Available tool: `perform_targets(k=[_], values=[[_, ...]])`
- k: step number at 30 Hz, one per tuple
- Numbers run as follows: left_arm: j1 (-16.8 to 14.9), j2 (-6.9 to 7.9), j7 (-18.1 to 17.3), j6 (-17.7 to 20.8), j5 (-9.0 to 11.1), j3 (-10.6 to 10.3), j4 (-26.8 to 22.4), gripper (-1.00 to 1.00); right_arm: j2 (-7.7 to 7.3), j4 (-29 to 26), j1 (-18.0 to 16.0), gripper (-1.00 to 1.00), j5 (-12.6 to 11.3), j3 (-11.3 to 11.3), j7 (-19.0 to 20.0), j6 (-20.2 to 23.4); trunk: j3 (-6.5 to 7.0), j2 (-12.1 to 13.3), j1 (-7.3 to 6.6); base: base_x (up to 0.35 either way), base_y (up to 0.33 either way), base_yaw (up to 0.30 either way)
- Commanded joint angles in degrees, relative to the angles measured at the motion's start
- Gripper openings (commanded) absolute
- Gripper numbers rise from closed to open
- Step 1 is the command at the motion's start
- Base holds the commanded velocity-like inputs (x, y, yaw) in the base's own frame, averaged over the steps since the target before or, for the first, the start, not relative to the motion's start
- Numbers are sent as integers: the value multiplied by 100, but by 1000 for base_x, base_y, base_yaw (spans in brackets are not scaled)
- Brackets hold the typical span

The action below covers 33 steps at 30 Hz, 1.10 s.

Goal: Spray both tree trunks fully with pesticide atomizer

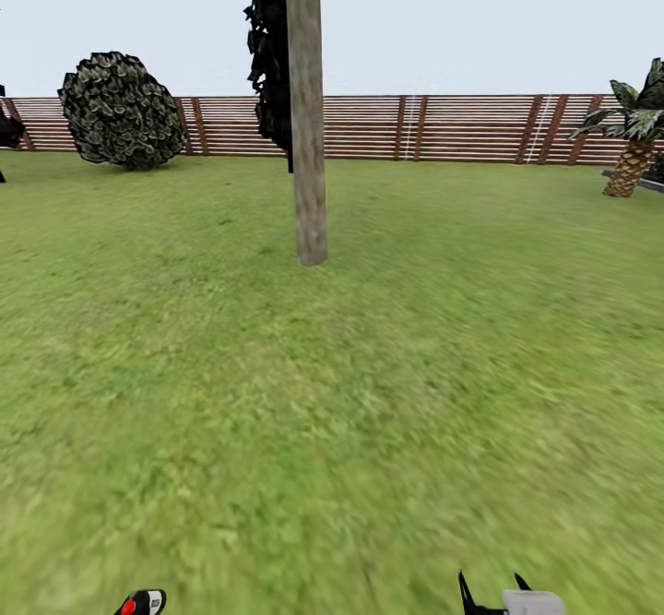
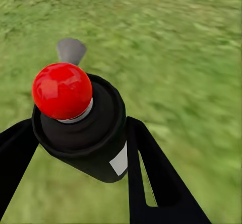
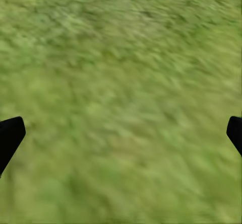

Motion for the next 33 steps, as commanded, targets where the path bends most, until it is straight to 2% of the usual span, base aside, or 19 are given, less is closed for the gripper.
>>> perform_targets(k=[1,33], values=[[-1,0,0,0,0,0,-2,-100,0,0,0,100,0,1,1,0,0,0,0,336,0,0],[-1,0,0,0,0,8,0,-100,0,-5,0,100,0,3,4,0,0,0,0,336,0,0]])
